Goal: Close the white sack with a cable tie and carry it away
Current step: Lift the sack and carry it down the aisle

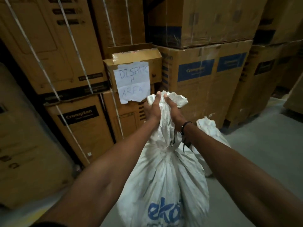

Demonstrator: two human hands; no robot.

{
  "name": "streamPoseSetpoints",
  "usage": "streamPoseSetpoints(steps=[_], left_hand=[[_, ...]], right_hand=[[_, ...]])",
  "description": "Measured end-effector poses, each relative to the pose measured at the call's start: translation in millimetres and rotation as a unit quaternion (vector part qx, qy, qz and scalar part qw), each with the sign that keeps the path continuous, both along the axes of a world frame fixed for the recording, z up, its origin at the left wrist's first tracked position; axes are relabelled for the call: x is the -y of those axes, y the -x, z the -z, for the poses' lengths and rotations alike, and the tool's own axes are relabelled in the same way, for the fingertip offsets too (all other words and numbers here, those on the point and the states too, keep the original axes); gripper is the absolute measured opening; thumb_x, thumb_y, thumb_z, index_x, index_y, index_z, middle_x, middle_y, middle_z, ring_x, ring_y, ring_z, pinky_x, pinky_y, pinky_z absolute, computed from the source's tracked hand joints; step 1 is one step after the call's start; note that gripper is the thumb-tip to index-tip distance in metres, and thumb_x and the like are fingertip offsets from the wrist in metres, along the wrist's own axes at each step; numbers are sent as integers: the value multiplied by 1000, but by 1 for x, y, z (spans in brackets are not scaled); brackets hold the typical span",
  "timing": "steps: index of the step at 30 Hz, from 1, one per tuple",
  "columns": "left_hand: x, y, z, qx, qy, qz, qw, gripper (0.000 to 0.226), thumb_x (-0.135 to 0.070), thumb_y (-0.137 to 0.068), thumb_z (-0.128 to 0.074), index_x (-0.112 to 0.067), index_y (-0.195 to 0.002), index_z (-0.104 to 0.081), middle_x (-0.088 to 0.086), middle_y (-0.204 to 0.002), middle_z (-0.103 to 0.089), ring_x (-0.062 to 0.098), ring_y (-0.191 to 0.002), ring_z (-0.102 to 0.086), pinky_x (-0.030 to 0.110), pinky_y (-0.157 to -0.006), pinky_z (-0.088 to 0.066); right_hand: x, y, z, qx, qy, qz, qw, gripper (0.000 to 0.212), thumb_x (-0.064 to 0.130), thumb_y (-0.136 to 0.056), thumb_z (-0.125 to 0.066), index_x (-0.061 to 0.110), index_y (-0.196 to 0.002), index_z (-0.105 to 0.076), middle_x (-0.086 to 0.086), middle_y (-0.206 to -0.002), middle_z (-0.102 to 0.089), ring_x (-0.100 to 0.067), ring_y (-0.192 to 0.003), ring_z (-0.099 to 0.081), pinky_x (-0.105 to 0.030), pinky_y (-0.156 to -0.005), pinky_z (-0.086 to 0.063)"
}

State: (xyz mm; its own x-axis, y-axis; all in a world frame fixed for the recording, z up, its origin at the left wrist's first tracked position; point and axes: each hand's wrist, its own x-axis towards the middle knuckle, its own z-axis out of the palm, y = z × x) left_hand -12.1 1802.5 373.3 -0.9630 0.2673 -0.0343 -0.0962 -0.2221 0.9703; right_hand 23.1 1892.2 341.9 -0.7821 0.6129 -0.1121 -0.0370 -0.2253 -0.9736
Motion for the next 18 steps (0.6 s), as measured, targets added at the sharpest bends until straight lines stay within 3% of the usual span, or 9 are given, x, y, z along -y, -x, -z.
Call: streamPoseSetpoints(steps=[2, 4, 6, 8, 10, 13, 16, 18], left_hand=[[-18, 11, 11, 20, 9, -38, 999, 45, -65, -75, -80, -26, -96, -71, -2, -101, -77, 20, -94, -75, 45, -90, -62], [-33, 23, 23, 42, 9, -69, 997, 37, -61, -79, -81, -29, -89, -64, -6, -97, -73, 17, -90, -73, 37, -82, -61], [-48, 37, 35, 64, 7, -110, 992, 43, -65, -75, -81, -29, -86, -62, -5, -92, -73, 17, -87, -73, 36, -79, -61], [-64, 59, 53, 97, 7, -122, 988, 56, -76, -62, -81, -26, -86, -68, -1, -88, -78, 20, -85, -77, 43, -82, -64], [-81, 96, 90, 124, 9, -129, 984, 64, -82, -58, -80, -26, -88, -73, -1, -86, -80, 19, -83, -79, 44, -82, -65], [-91, 116, 100, 157, 40, -132, 978, 66, -83, -63, -77, -28, -98, -70, -1, -99, -78, 20, -93, -77, 41, -82, -62], [-100, 140, 116, 130, 43, -150, 979, 32, -59, -84, -77, -30, -90, -66, -6, -90, -75, 17, -86, -75, 33, -74, -60], [-113, 165, 137, 139, 48, -131, 980, 40, -63, -81, -75, -28, -98, -71, -3, -95, -78, 22, -92, -77, 41, -83, -63]], right_hand=[[-21, 14, 11, 19, 4, -37, 999, 92, 88, -53, -84, 25, -120, -78, -3, -109, -86, -27, -106, -81, -52, -108, -59], [-38, 31, 26, 34, 13, -62, 997, 86, 86, -56, -83, 25, -116, -78, -2, -104, -86, -26, -104, -82, -50, -106, -60], [-52, 51, 40, 44, 18, -82, 996, 98, 89, -50, -86, 25, -124, -76, -4, -111, -85, -27, -107, -81, -52, -107, -60], [-67, 71, 54, 50, 23, -105, 993, 111, 90, -44, -89, 26, -133, -73, -4, -117, -84, -27, -110, -81, -53, -108, -60], [-79, 88, 64, 60, 16, -121, 991, 111, 89, -44, -89, 27, -134, -72, -2, -118, -84, -25, -110, -81, -52, -106, -61], [-96, 115, 82, 75, -6, -145, 987, 100, 90, -50, -86, 31, -130, -73, 1, -118, -84, -22, -110, -81, -51, -106, -61], [-110, 144, 104, 75, -32, -143, 986, 79, 86, -64, -83, 34, -122, -76, 3, -118, -83, -20, -111, -80, -51, -107, -60], [-123, 167, 120, 73, -41, -139, 987, 63, 78, -71, -81, 34, -117, -77, 4, -118, -83, -18, -112, -79, -50, -109, -59]])
